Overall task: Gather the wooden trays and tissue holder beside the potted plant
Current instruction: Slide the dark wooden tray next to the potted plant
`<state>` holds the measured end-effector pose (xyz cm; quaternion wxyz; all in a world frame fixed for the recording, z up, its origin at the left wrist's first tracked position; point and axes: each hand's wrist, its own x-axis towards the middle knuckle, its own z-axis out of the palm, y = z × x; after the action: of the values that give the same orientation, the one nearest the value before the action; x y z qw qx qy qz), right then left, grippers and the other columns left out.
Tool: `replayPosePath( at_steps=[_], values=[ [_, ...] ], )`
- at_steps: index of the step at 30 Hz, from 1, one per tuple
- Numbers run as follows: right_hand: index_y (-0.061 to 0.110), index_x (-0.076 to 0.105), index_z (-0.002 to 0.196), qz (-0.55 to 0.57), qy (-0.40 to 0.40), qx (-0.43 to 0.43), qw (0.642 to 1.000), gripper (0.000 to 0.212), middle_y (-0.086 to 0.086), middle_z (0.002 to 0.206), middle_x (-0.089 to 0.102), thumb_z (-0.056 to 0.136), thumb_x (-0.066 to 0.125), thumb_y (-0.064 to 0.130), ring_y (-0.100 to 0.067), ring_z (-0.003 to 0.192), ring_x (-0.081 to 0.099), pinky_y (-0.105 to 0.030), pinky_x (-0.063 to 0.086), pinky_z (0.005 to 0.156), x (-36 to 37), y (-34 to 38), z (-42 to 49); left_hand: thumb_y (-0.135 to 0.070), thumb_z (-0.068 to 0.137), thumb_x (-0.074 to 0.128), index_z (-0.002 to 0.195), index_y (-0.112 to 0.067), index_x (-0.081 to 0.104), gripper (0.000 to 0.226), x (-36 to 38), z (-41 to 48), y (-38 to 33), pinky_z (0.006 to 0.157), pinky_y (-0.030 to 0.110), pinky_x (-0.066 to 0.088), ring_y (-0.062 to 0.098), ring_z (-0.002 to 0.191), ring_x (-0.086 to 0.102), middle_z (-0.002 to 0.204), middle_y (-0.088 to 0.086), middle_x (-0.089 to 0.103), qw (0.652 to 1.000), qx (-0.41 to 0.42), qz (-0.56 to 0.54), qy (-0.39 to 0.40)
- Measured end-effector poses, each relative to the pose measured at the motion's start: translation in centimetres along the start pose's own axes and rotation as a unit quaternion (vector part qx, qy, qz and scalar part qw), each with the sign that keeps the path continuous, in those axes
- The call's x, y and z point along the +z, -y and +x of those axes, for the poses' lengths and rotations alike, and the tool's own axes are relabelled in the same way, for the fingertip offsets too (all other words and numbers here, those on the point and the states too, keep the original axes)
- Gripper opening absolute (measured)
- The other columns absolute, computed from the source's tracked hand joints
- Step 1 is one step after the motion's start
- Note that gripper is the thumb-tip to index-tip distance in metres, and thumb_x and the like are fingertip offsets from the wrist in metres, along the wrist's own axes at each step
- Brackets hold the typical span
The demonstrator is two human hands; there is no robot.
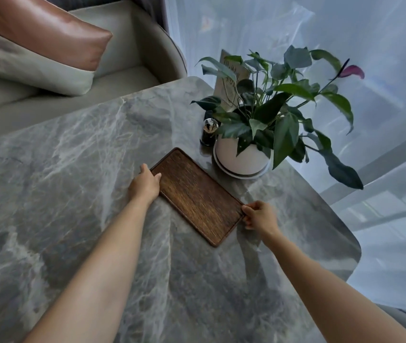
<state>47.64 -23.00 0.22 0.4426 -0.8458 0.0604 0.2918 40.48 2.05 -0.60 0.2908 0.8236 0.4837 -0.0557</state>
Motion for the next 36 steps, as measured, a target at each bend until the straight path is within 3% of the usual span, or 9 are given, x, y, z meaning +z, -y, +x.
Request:
replayPosePath(
  at_steps=[15, 20, 30, 33, 35, 36],
  values=[
    [0.011, 0.051, 0.071, -0.037, 0.025, 0.001, 0.999, 0.021, -0.005, 0.057, 0.056, 0.092, 0.053, 0.011, -0.013, 0.047, 0.051, -0.011, 0.043, 0.033, -1.6, 0.8, 3.7, -0.031, 0.098, 0.044, 0.125, 0.002, 0.040, 0.042, 1.5, 3.0, -3.8, 0.096, 0.048, 0.042, 0.046, 0.120, 0.050, 0.129, 0.031, 0.053, 0.998, 0.036, 0.035, -0.032],
    [0.003, 0.053, 0.088, -0.039, 0.040, -0.003, 0.998, 0.008, -0.007, 0.057, 0.057, 0.092, 0.053, 0.009, -0.013, 0.044, 0.052, -0.012, 0.044, 0.033, -1.4, 0.9, 3.5, -0.030, 0.097, 0.046, 0.131, 0.000, 0.039, 0.046, 1.8, 3.0, -4.0, 0.101, 0.047, 0.038, 0.042, 0.126, 0.044, 0.136, 0.028, 0.047, 0.998, 0.043, 0.028, -0.035],
    [0.006, 0.041, 0.104, -0.021, 0.023, 0.010, 0.999, 0.020, -0.009, 0.061, 0.056, 0.093, 0.051, 0.019, -0.018, 0.047, 0.052, -0.020, 0.045, 0.033, -1.3, 1.4, 1.3, -0.030, 0.100, 0.039, 0.152, -0.011, 0.007, 0.063, -0.3, 0.0, -1.6, 0.114, 0.045, 0.026, 0.036, 0.140, 0.028, 0.153, 0.018, 0.026, 0.992, 0.108, 0.048, 0.034],
    [0.006, 0.038, 0.110, -0.039, 0.009, 0.008, 0.999, 0.026, -0.011, 0.069, 0.058, 0.094, 0.048, 0.024, -0.023, 0.053, 0.055, -0.030, 0.051, 0.044, -0.6, 2.0, -0.4, -0.032, 0.101, 0.034, 0.152, -0.014, 0.007, 0.061, -2.4, -1.2, 0.6, 0.115, 0.045, 0.024, 0.033, 0.143, 0.022, 0.158, 0.012, 0.020, 0.988, 0.121, 0.097, 0.025],
    [0.004, 0.037, 0.121, -0.066, 0.007, -0.017, 0.998, 0.039, -0.018, 0.095, 0.063, 0.093, 0.048, 0.029, -0.034, 0.078, 0.063, -0.047, 0.058, 0.070, 0.2, 2.7, -1.6, -0.034, 0.101, 0.030, 0.153, -0.016, 0.005, 0.060, -4.0, -2.0, 2.3, 0.118, 0.044, 0.019, 0.028, 0.147, 0.015, 0.162, 0.006, 0.009, 0.982, 0.128, 0.140, 0.013],
    [0.005, 0.035, 0.128, -0.086, 0.006, -0.035, 0.996, 0.046, -0.021, 0.113, 0.061, 0.092, 0.048, 0.031, -0.039, 0.094, 0.063, -0.051, 0.054, 0.084, 0.7, 3.1, -2.3, -0.035, 0.102, 0.029, 0.153, -0.018, 0.004, 0.060, -4.8, -2.4, 3.2, 0.120, 0.043, 0.016, 0.026, 0.149, 0.011, 0.162, 0.004, 0.004, 0.978, 0.133, 0.158, 0.004]
  ],
)
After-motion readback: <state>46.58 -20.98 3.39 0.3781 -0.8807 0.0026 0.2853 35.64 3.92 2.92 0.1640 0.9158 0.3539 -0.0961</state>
